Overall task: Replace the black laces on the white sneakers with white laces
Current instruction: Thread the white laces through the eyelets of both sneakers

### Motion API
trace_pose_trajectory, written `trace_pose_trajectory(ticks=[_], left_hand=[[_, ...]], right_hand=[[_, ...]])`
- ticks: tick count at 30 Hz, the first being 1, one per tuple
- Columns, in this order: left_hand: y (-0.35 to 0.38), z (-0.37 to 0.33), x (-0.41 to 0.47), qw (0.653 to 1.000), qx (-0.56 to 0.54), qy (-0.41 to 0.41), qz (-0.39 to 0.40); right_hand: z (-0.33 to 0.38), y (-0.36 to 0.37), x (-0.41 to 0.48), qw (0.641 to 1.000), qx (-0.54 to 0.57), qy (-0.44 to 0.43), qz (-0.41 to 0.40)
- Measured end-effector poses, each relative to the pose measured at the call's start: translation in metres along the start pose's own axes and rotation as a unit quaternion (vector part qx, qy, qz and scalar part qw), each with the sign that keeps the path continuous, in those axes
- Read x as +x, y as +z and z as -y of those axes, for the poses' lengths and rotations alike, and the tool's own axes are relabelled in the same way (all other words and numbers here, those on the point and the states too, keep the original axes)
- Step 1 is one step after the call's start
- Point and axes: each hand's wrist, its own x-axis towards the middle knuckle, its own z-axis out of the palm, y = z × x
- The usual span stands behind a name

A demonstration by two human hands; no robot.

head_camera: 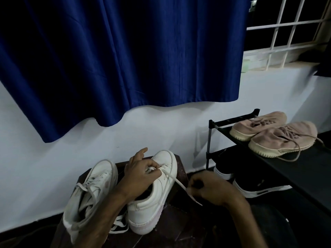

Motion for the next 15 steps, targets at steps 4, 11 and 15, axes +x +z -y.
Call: trace_pose_trajectory(ticks=[4, 11, 15], left_hand=[[0.003, 0.001, -0.001, 1.0, 0.0, 0.0, -0.005], [0.0, -0.003, 0.0, 1.0, 0.019, -0.005, -0.001], [0.001, -0.006, -0.001, 1.0, 0.021, -0.008, 0.007]], right_hand=[[0.038, 0.02, 0.022, 0.979, 0.11, -0.075, -0.152], [0.026, 0.02, 0.018, 0.992, 0.081, -0.068, -0.074], [-0.008, -0.01, -0.008, 0.987, -0.031, 0.009, 0.157]])
